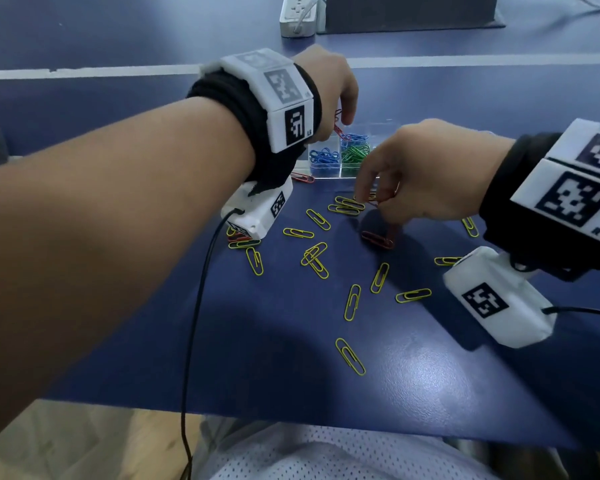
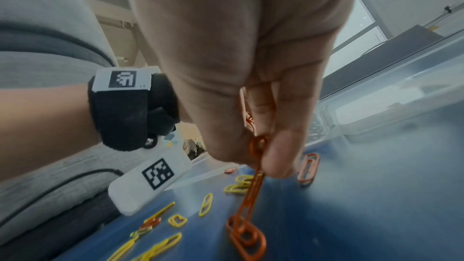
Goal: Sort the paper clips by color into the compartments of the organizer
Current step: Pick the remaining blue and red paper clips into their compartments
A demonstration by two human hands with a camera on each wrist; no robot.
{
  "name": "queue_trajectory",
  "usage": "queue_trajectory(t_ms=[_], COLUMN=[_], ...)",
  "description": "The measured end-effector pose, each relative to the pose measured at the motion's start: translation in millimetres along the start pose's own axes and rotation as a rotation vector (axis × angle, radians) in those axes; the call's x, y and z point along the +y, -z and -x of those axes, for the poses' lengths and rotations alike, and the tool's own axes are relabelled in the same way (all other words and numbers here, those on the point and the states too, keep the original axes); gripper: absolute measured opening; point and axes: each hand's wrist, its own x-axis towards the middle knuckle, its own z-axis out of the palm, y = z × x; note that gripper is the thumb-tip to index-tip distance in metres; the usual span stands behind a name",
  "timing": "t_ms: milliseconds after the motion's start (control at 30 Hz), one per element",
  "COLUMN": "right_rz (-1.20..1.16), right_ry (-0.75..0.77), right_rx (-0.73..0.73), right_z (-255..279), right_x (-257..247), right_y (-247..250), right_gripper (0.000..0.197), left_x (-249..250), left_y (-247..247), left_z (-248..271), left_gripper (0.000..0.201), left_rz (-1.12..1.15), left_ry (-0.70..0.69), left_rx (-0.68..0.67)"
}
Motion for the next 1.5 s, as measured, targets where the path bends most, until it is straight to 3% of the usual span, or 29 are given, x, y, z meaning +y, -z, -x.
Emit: queue_trajectory(t_ms=[167,367,467,600,833,1133,1267,1400,1500], right_rz=[-0.058,0.109,0.172,0.264,0.17,0.161,0.131,-0.018,-0.061], right_ry=[-0.018,0.051,0.101,0.144,0.135,0.09,0.05,0.029,-0.011], right_rx=[0.042,-0.004,-0.022,-0.086,-0.086,-0.136,-0.038,0.19,0.256], right_z=[-4.6,4.0,7.1,8.6,12.3,8.7,-4.2,-31.0,-56.4], right_x=[1.6,-8.5,-11.1,-10.9,-10.5,-16.6,-20.9,-25.9,-26.6], right_y=[10.5,-3.9,-10.1,-15.3,-14.8,-15.1,4.8,29.2,34.9], right_gripper=[0.024,0.028,0.023,0.031,0.018,0.019,0.02,0.02,0.019], left_x=[-1.8,-5.7,-6.5,-5.5,-7.0,-19.0,-29.8,-36.7,-36.6], left_y=[-0.6,-4.8,-7.3,-8.4,-8.9,-5.5,-6.5,-9.9,-13.9], left_z=[1.2,4.1,6.1,9.6,16.2,34.6,45.9,53.6,55.1], left_gripper=[0.029,0.02,0.021,0.022,0.022,0.023,0.019,0.015,0.014], left_rz=[0.028,0.034,0.042,0.089,0.152,0.197,0.197,0.142,0.104], left_ry=[0.001,0.014,0.015,0.027,0.035,0.061,0.091,0.135,0.156], left_rx=[0.033,0.084,0.077,0.087,0.112,0.171,0.176,0.103,0.044])
